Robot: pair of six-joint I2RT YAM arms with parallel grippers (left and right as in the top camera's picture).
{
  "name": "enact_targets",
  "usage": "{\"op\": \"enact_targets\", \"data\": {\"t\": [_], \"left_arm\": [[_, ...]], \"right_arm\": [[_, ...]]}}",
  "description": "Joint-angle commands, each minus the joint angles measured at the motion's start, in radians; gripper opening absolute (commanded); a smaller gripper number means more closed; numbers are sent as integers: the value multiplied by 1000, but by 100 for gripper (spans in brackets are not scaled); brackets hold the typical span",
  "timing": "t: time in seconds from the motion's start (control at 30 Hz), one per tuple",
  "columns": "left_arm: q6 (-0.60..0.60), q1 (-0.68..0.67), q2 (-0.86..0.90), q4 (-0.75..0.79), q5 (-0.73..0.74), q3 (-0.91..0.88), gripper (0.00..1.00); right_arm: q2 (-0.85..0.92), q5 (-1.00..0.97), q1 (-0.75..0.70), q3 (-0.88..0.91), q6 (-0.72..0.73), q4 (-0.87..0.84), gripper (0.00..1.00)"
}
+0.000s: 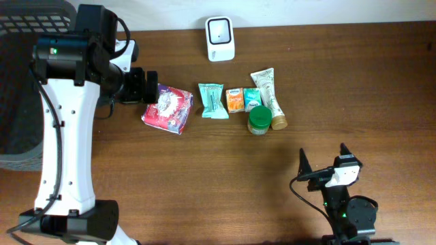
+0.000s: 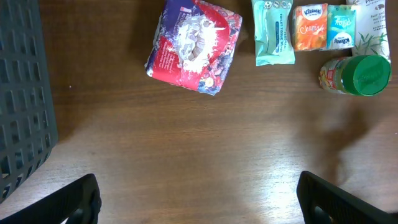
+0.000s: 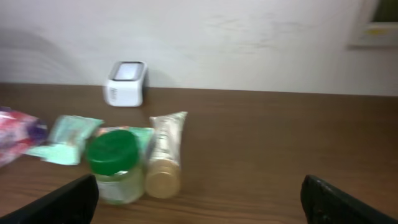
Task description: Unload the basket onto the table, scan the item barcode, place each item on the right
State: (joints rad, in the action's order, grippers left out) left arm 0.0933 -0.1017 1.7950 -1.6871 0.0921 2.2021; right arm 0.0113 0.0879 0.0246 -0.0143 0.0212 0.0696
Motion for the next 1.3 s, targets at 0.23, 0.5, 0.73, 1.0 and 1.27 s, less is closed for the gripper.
{"op": "enact_targets", "data": {"t": [0.23, 0.5, 0.73, 1.0, 1.27], "left_arm": [[-16, 0, -3, -1, -14, 0, 99], [-16, 0, -3, -1, -14, 0, 99], [-16, 0, -3, -1, -14, 0, 99], [-16, 0, -3, -1, -14, 0, 99], [-16, 0, -3, -1, -14, 0, 99]], "right_arm": [[-6, 561, -3, 8, 489, -417, 99], [243, 409, -5, -415, 248, -295, 99], [1051, 458, -5, -1334, 1, 666, 98], [1614, 793, 11, -1662, 31, 924, 100], [1883, 349, 88, -1662, 68, 949, 73]]}}
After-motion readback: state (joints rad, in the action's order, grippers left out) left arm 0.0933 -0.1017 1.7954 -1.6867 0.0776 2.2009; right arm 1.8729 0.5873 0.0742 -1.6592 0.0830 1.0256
